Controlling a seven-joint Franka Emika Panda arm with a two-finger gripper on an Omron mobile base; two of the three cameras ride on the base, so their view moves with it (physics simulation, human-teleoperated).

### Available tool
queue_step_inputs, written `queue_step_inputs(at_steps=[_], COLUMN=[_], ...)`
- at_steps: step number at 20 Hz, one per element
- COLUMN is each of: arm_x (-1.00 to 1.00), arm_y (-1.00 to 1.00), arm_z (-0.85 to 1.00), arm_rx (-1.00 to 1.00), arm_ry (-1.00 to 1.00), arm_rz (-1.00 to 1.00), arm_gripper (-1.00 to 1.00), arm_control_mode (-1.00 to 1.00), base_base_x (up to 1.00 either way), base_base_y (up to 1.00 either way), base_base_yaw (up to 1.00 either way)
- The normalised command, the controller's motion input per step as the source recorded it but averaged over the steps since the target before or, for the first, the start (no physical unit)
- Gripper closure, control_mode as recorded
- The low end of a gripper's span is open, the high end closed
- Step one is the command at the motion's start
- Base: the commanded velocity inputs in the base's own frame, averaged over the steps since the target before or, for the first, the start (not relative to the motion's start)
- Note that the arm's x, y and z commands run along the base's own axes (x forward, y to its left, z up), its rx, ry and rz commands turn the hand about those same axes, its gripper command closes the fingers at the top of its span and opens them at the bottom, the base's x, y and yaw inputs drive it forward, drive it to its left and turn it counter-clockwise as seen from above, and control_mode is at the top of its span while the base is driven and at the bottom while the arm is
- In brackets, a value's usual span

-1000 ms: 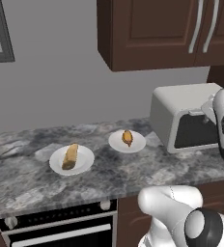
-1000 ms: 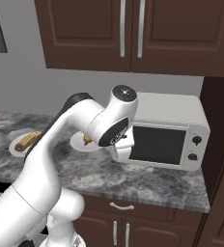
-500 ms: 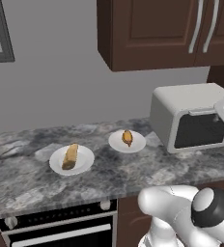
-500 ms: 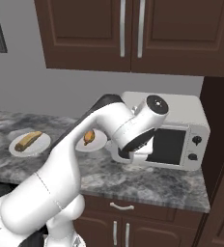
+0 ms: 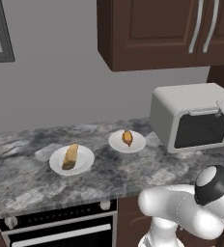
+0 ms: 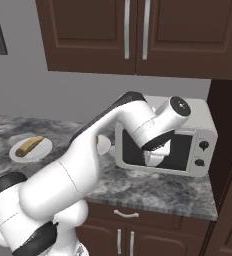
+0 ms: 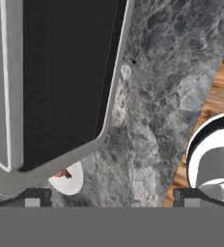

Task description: Open the toaster oven door. Place the baguette on the bottom rack in the toaster oven and place the chicken drumstick on the top rack.

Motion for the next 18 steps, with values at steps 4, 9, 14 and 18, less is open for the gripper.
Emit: queue_step_inputs(at_steps=[4, 9, 14, 18], arm_x=[0.46, 0.34, 0.35, 0.23], arm_y=[-0.01, -0.09, -0.01, -0.11], arm_z=[0.00, -0.03, -0.06, -0.11], arm_rx=[0.00, 0.02, 0.00, 0.00], arm_ry=[0.00, 0.00, 0.00, 0.00], arm_rz=[0.00, 0.00, 0.00, -0.03], arm_gripper=[-1.00, -1.00, -1.00, -1.00], arm_control_mode=[-1.00, -1.00, -1.00, -1.00], base_base_x=[0.00, 0.00, 0.00, 0.00], base_base_y=[0.00, 0.00, 0.00, 0.00], base_base_yaw=[0.00, 0.00, 0.00, 0.00])
